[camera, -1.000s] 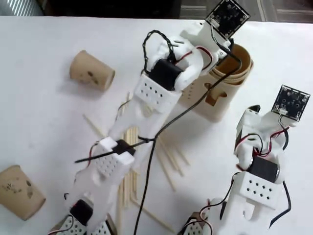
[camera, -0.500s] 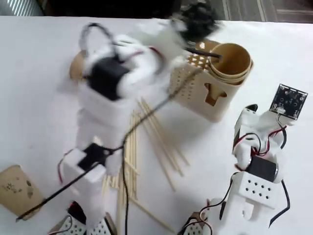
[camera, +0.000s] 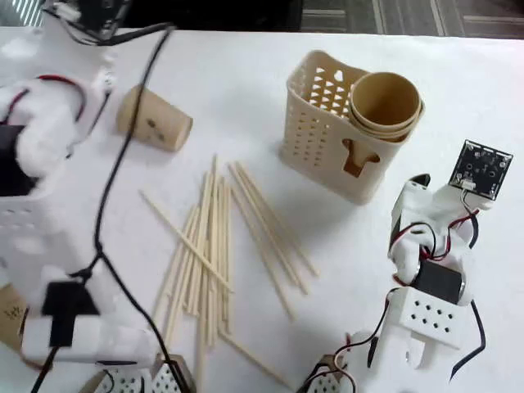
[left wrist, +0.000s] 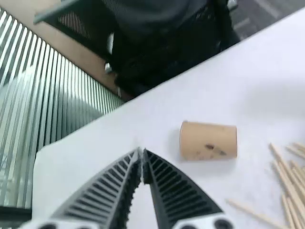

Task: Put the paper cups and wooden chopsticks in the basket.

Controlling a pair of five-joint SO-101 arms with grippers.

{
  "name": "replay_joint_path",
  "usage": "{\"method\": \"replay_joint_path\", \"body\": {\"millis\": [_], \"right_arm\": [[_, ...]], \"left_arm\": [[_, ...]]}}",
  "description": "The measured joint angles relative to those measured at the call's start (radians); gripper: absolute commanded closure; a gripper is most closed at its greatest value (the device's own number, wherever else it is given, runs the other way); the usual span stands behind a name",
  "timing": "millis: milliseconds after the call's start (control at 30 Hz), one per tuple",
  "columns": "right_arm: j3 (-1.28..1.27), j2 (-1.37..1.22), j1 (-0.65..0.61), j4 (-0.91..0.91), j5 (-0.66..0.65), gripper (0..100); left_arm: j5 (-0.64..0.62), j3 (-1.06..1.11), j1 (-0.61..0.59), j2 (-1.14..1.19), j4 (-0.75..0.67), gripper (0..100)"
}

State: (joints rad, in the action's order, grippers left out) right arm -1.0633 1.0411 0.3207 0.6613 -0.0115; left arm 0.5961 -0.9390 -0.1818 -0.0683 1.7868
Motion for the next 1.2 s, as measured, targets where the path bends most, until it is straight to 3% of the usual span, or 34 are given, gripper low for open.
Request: {"method": "replay_joint_path", "body": {"millis": [133,267,433,800,1200], "right_arm": [[0.000,0.000,0.000,0.000,0.000,82.0],[0.000,0.000,-0.011,0.000,0.000,82.0],[0.000,0.000,-0.014,0.017,0.000,82.0],[0.000,0.000,-0.028,0.017,0.000,81.9],[0.000,0.000,-0.031,0.017,0.000,81.9]], "left_arm": [[0.114,0.288,-0.124,-0.158,0.000,96],[0.295,0.560,-0.256,-0.315,0.000,89],[0.448,0.770,-0.460,-0.407,0.000,89],[0.695,0.856,-0.743,-0.272,0.000,88],[0.753,0.862,-0.784,0.064,-0.002,88]]}}
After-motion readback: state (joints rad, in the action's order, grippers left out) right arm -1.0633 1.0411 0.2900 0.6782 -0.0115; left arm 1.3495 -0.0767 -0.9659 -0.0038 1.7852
